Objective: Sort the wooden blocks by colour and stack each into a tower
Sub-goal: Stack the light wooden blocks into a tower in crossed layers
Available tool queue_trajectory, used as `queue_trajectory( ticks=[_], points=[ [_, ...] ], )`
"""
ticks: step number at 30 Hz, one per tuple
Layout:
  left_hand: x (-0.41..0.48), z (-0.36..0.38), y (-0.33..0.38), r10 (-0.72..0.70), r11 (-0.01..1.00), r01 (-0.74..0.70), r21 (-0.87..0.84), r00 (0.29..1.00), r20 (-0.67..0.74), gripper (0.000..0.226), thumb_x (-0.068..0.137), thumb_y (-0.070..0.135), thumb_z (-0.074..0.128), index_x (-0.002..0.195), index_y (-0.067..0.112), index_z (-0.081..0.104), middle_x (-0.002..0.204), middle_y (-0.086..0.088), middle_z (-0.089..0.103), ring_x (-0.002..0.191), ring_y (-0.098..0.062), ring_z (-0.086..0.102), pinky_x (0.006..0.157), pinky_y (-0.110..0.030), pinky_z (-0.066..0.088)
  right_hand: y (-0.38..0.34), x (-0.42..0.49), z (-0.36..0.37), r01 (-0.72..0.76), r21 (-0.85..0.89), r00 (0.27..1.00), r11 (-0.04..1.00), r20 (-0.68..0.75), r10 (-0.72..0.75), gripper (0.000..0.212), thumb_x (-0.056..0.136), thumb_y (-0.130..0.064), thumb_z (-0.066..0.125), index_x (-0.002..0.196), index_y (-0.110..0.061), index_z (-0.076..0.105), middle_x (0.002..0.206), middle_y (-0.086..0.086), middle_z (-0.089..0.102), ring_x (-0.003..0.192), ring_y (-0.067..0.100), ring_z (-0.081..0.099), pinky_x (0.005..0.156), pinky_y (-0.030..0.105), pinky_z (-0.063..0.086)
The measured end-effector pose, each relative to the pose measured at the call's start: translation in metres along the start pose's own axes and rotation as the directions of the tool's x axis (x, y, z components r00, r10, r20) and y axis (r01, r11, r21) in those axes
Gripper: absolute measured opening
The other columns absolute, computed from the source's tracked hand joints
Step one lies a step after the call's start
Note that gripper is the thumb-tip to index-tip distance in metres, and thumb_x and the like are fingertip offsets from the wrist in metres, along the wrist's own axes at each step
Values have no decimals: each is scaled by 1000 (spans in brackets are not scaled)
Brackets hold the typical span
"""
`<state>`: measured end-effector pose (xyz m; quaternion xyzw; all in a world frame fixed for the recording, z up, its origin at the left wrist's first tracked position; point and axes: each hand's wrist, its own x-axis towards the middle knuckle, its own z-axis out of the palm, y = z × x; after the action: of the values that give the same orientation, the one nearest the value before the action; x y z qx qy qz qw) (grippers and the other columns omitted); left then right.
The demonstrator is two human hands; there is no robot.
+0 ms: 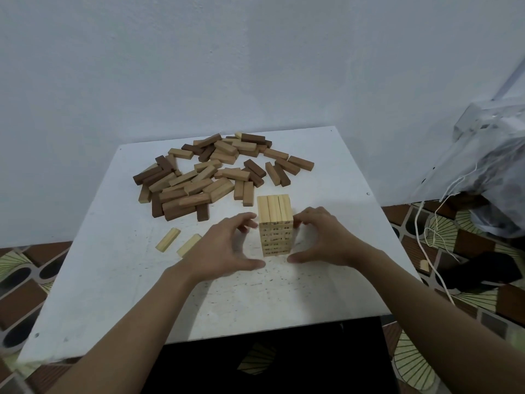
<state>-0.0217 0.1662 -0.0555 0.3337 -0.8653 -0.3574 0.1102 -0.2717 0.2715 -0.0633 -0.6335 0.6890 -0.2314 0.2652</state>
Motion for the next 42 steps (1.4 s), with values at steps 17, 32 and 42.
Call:
queue_trajectory(
  ticks=[17, 32, 42],
  points=[
    [12, 19, -7, 52, 994, -63, -91, 992, -118, 83, 69, 34, 93, 143, 34, 53, 118, 18, 67, 111, -6, 59, 91, -20, 49, 9, 9, 8, 64, -67, 997, 996, -42, -67, 49, 66, -63, 81, 104, -49, 54, 110, -16, 51, 108, 6, 32, 97, 33, 31],
    [43, 23, 1, 86, 990, -98, -104, 989, -118, 76, 67, 29, 94, 136, 29, 62, 100, 28, 66, 100, -7, 59, 82, -12, 46, 23, 18, -10, 24, -82, 999, 996, -46, -28, 57, 68, -65, 75, 117, -41, 58, 113, -15, 53, 108, 4, 37, 100, 36, 35],
    [78, 32, 24, 99, 982, -112, -152, 991, -96, 71, 69, 26, 93, 133, 31, 63, 101, 21, 67, 92, -13, 55, 83, -28, 51, 44, 25, -40, -16, -101, 998, 995, -59, 10, 57, 69, -60, 81, 118, -39, 61, 108, -12, 56, 106, 8, 43, 97, 41, 35]
  ],
)
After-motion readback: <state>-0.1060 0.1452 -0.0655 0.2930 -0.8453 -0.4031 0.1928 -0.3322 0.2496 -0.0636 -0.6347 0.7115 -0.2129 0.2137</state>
